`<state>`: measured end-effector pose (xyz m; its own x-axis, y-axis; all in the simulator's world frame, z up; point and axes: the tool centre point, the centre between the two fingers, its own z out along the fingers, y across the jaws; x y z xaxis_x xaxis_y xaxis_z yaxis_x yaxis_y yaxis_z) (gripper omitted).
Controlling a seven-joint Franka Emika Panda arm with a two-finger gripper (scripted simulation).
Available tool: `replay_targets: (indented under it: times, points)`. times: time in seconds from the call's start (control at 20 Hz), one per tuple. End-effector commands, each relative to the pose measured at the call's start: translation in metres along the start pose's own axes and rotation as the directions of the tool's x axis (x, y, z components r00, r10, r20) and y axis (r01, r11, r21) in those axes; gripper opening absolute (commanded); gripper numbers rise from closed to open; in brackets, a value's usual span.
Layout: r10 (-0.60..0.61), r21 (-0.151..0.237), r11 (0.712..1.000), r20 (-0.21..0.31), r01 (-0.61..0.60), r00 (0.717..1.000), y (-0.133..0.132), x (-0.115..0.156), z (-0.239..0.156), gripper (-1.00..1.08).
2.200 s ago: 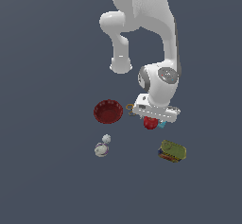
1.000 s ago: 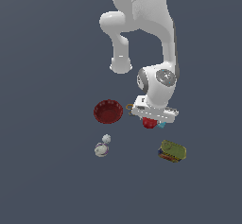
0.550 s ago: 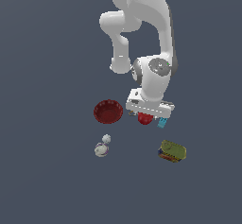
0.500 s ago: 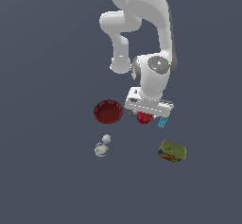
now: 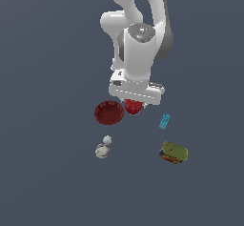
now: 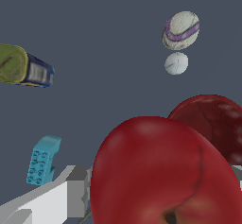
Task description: Pick up a designated object from a clutter of objects.
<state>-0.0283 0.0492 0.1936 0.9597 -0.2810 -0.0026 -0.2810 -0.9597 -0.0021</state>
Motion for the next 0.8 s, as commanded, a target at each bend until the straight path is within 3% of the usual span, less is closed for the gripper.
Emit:
replay_targets:
  times: [0.0,0.75]
  points:
    - [0.0,0.002,1.0,-0.002,0.0,1.0,0.018,0.004,-0.028,-1.0]
    - [0.001,0.0,1.0,-0.002,-0.001,1.0,0.122,0.033,-0.178,-1.0]
